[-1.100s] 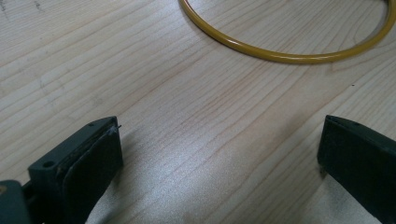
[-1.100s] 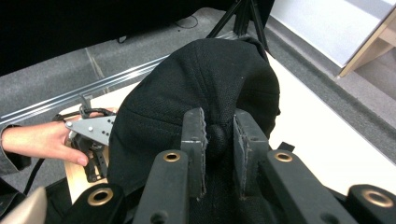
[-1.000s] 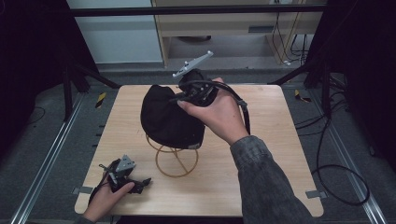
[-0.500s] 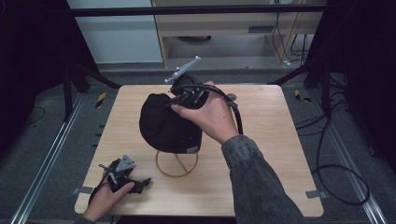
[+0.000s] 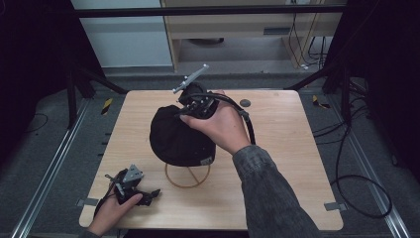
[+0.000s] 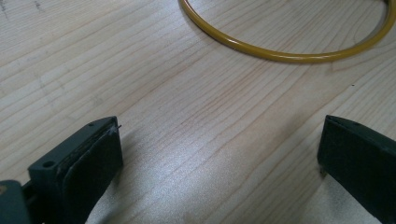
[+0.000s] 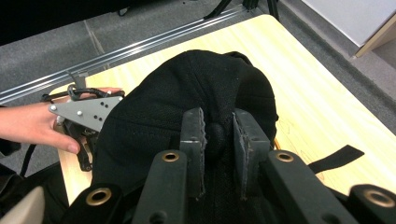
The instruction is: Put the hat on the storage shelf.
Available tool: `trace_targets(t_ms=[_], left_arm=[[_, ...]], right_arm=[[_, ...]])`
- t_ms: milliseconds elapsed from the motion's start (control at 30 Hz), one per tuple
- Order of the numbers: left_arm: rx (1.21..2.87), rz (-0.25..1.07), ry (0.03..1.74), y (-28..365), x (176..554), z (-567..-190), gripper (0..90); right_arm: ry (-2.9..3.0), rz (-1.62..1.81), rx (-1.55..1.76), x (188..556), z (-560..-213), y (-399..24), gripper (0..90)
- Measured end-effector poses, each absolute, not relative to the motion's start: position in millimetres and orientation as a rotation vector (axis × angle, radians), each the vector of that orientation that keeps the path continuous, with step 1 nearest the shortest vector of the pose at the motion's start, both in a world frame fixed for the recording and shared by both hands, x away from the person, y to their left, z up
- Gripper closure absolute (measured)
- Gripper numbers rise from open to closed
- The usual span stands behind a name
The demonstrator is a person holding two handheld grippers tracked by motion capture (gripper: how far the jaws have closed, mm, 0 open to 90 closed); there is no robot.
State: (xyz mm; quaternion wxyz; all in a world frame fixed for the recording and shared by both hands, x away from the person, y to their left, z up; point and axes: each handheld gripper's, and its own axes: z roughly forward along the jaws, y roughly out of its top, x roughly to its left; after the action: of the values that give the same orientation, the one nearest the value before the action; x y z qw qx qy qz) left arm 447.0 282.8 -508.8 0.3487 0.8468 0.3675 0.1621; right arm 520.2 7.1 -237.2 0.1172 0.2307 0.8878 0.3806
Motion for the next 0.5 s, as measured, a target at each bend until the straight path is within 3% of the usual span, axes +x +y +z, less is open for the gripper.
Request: trace_targets(t_ms=[500], left_arm=[[2.195, 0.420, 0.952, 282.8, 447.0, -508.8, 0.0]], right_arm=[[2.603, 1.106, 0.673, 517.5, -240.8, 3.7, 75.2]])
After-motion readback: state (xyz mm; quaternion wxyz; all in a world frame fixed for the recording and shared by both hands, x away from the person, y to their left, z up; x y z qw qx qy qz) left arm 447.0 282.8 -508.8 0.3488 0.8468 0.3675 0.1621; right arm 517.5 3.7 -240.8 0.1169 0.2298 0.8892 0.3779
